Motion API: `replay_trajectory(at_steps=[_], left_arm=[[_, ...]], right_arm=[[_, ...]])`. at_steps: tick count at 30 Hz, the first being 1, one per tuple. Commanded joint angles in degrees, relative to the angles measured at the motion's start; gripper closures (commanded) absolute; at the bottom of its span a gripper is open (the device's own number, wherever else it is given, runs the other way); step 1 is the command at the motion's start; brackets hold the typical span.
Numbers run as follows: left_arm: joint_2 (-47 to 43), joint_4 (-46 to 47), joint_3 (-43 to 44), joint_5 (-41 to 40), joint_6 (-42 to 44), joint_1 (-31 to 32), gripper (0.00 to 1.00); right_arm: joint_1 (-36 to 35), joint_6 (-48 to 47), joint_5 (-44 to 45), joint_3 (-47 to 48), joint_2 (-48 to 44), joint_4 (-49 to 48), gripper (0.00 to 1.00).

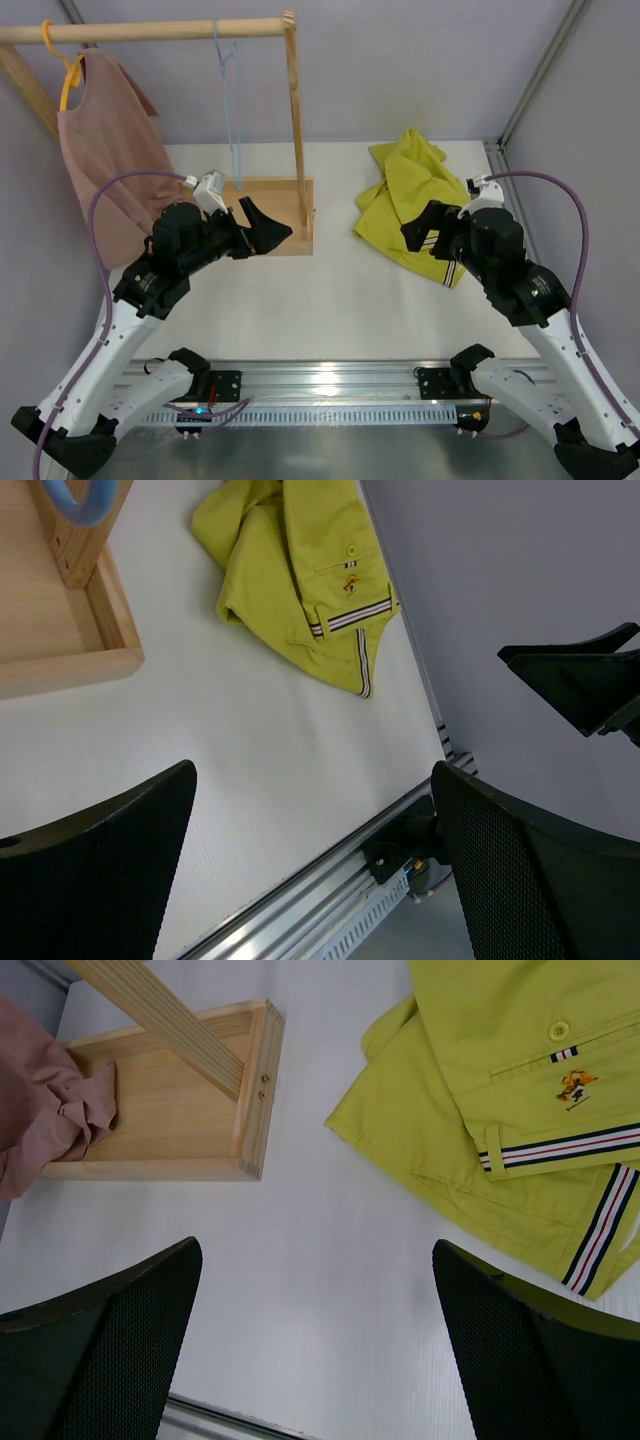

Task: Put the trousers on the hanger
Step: Fold the trousers

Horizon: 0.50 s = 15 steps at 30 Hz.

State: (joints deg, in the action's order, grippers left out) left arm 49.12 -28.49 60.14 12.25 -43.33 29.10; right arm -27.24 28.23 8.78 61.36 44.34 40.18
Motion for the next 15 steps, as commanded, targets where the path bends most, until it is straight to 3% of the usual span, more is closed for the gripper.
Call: replay_trajectory(at_steps=[1, 6, 11, 15], left_arm=[[0.3, 3.6, 0.3, 1.4, 0.4, -0.2, 0.00], [2.4, 1.3, 3.1, -0.8, 2.6, -0.2, 0.00], [7.3, -2.8, 7.4, 0.3, 4.7, -0.2, 0.00], [8.4, -3.0, 7.6, 1.8, 5.7, -0.2, 0.00]], right_arm=[[0.1, -1.6, 0.3, 2.4, 0.6, -0.4, 0.00], [0.2, -2.7, 0.4, 2.5, 2.2, -1.8, 0.00], [0.1, -8.2, 10.1, 6.5, 7.5, -4.7, 0.00], [2.4, -12.1, 20.1, 8.3, 18.0, -5.6, 0.01]])
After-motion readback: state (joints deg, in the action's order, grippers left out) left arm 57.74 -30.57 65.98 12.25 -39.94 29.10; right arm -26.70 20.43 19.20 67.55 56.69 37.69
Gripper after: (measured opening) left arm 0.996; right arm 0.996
